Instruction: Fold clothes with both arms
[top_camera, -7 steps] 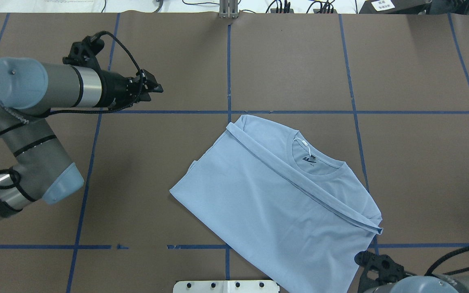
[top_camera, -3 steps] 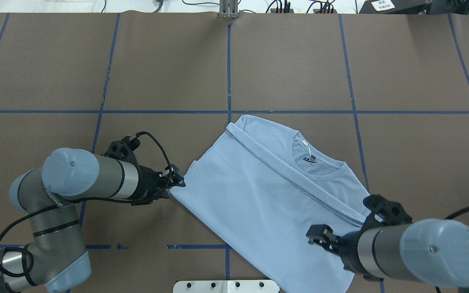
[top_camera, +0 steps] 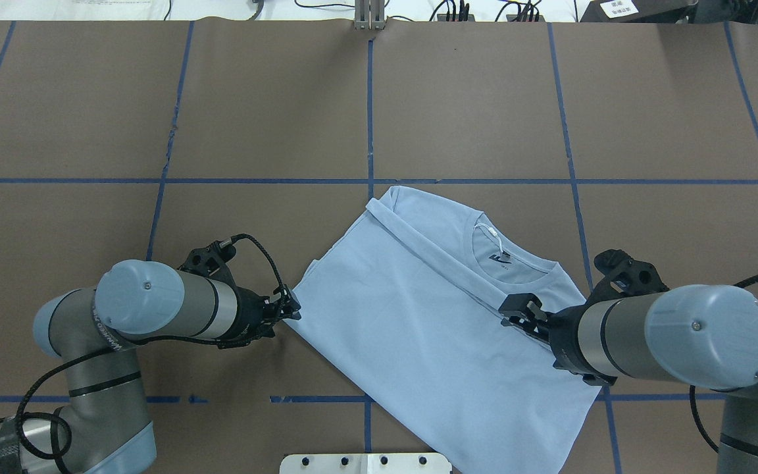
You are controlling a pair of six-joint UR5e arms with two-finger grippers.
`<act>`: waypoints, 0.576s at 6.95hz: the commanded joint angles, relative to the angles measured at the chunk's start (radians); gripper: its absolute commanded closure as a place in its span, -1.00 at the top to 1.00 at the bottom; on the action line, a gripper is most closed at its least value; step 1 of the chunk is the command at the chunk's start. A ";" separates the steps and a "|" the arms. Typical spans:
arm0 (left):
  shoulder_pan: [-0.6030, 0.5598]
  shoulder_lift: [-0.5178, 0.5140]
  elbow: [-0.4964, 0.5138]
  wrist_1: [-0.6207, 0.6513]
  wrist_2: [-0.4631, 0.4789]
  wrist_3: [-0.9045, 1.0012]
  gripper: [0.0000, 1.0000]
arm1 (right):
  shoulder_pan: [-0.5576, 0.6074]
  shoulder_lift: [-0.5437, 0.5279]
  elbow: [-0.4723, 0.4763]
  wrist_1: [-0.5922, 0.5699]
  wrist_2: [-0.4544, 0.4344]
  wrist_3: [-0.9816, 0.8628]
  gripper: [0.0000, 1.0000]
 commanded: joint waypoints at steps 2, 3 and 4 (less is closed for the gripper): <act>0.000 -0.016 0.009 0.002 0.029 0.007 -0.02 | 0.008 0.012 -0.032 0.000 -0.004 -0.007 1.00; 0.000 -0.016 0.012 0.001 0.058 0.012 -0.12 | 0.007 0.014 -0.038 0.000 -0.004 -0.007 1.00; -0.002 -0.016 0.017 0.002 0.059 0.012 -0.33 | 0.007 0.014 -0.038 0.000 -0.004 -0.007 1.00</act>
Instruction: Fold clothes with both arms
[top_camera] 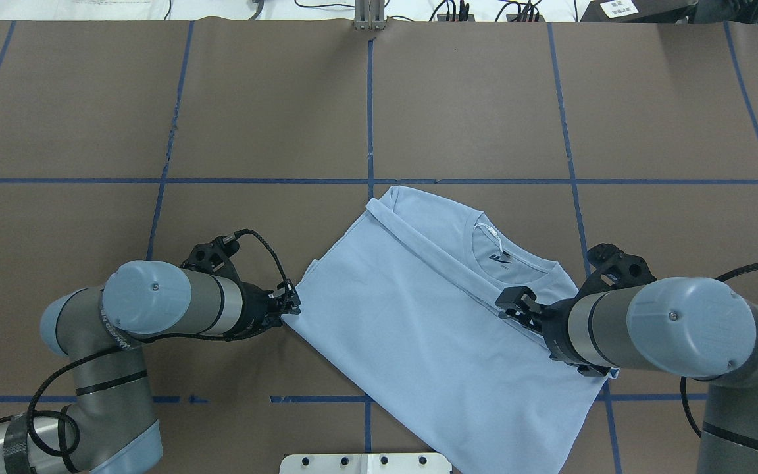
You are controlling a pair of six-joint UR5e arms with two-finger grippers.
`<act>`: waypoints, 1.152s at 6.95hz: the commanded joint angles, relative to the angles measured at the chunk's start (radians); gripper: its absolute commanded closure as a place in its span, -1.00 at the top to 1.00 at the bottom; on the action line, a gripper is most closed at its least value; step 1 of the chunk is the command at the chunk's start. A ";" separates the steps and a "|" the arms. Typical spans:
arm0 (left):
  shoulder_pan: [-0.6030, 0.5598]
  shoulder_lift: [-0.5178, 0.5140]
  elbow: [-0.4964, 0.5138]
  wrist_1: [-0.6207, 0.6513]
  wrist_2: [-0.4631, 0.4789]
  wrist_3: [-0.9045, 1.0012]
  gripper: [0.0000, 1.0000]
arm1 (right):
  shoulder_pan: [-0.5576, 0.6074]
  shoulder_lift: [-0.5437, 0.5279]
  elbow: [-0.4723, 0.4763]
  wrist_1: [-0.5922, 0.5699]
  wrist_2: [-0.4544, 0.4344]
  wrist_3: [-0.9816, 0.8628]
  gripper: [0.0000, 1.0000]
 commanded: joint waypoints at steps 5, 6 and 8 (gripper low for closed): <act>-0.119 0.002 0.008 0.030 0.042 0.147 -1.00 | 0.010 0.005 -0.016 0.000 -0.002 0.000 1.00; -0.162 -0.010 0.038 0.028 0.042 0.184 -1.00 | 0.013 0.014 -0.017 0.003 -0.003 0.000 1.00; -0.283 -0.165 0.185 0.024 0.036 0.240 -1.00 | 0.024 0.054 -0.019 0.005 -0.012 0.000 1.00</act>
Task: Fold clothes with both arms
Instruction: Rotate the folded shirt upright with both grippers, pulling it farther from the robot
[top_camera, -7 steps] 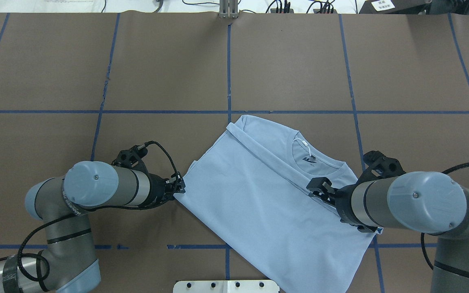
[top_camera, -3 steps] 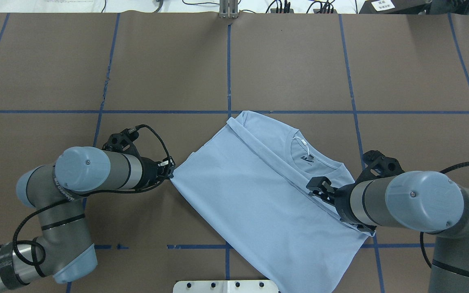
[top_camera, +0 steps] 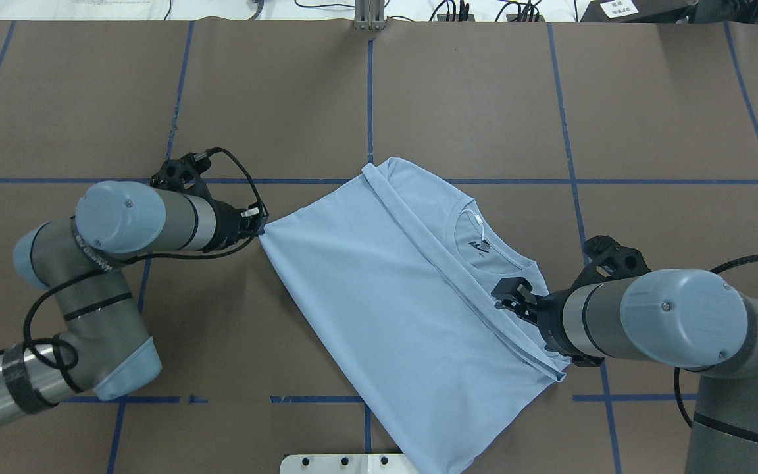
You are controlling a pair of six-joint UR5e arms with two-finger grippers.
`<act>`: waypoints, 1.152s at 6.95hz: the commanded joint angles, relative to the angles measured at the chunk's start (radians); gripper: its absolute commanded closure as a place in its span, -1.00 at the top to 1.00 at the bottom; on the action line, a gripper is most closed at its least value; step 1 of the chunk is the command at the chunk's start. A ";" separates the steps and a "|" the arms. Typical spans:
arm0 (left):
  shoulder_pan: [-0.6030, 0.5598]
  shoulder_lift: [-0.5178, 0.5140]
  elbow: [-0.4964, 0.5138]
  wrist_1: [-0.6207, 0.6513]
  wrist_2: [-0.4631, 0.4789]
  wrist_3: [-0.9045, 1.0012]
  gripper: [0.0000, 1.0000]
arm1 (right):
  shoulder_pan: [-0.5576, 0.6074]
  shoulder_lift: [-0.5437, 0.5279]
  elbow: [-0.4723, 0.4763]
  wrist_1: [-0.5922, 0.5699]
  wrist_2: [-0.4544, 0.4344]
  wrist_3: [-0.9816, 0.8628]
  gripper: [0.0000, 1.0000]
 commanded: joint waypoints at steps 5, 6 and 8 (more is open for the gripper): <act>-0.187 -0.439 0.659 -0.236 0.001 0.092 -1.00 | 0.029 0.136 -0.053 0.008 -0.027 0.003 1.00; -0.190 -0.449 0.723 -0.307 0.005 0.094 -1.00 | 0.043 0.139 -0.055 0.008 -0.040 0.002 1.00; -0.190 -0.470 0.786 -0.365 0.018 0.095 -0.93 | 0.040 0.179 -0.091 0.008 -0.101 0.002 1.00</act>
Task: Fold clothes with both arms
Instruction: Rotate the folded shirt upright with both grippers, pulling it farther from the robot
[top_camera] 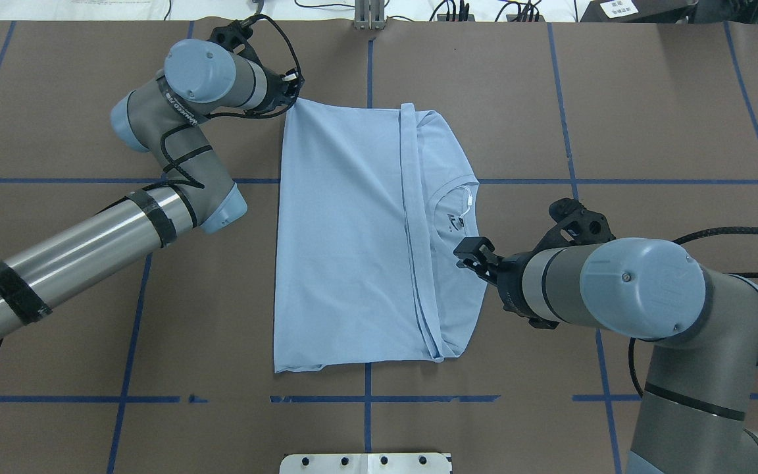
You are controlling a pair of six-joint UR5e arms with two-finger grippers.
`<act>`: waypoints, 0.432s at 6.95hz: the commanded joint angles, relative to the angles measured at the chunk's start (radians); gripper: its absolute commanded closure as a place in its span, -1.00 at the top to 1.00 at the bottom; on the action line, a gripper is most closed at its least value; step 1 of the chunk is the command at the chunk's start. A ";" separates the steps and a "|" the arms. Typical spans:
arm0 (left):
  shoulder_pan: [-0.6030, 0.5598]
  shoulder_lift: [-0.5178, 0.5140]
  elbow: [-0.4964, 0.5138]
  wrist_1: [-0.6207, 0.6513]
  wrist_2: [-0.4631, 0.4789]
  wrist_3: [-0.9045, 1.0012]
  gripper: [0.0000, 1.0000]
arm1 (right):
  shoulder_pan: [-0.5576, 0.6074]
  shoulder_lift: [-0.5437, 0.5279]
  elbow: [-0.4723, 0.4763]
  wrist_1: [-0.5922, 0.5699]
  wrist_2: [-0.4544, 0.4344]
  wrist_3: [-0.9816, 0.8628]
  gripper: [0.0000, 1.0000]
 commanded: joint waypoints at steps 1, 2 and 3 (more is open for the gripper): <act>-0.004 -0.020 0.044 -0.029 0.007 0.004 -0.97 | 0.003 0.035 -0.027 -0.002 -0.029 -0.002 1.00; -0.013 -0.022 0.064 -0.045 0.009 0.013 -0.96 | 0.002 0.035 -0.036 -0.008 -0.028 -0.003 1.00; -0.021 -0.020 0.074 -0.051 0.022 0.037 -0.72 | -0.001 0.038 -0.055 -0.011 -0.026 -0.011 1.00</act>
